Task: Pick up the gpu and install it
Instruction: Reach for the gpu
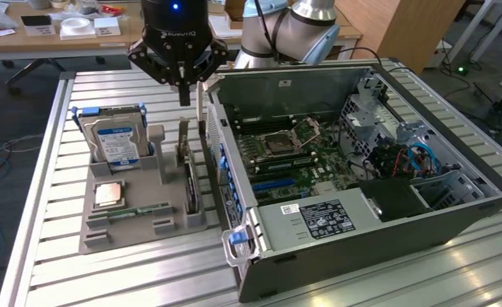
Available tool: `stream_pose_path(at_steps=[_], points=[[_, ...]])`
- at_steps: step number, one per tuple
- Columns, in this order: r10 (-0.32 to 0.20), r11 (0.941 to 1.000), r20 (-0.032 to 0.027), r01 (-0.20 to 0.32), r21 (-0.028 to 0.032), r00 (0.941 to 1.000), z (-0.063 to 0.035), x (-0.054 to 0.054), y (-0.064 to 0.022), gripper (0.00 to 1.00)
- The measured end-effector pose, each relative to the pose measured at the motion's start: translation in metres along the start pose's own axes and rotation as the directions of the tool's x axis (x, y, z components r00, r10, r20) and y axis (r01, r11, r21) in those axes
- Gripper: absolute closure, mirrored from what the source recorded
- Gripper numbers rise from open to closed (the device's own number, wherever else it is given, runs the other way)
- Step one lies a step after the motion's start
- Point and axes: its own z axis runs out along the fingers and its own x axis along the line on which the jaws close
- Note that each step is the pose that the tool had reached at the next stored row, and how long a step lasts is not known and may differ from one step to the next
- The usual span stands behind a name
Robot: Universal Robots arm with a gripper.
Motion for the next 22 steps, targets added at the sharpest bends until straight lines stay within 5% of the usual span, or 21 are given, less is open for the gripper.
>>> stream_pose_path(at_steps=[22], points=[[0.000,1.0000,0.0001,0.000,0.0000,1.0000,-0.0002,-0.0004,-0.0056,0.89]])
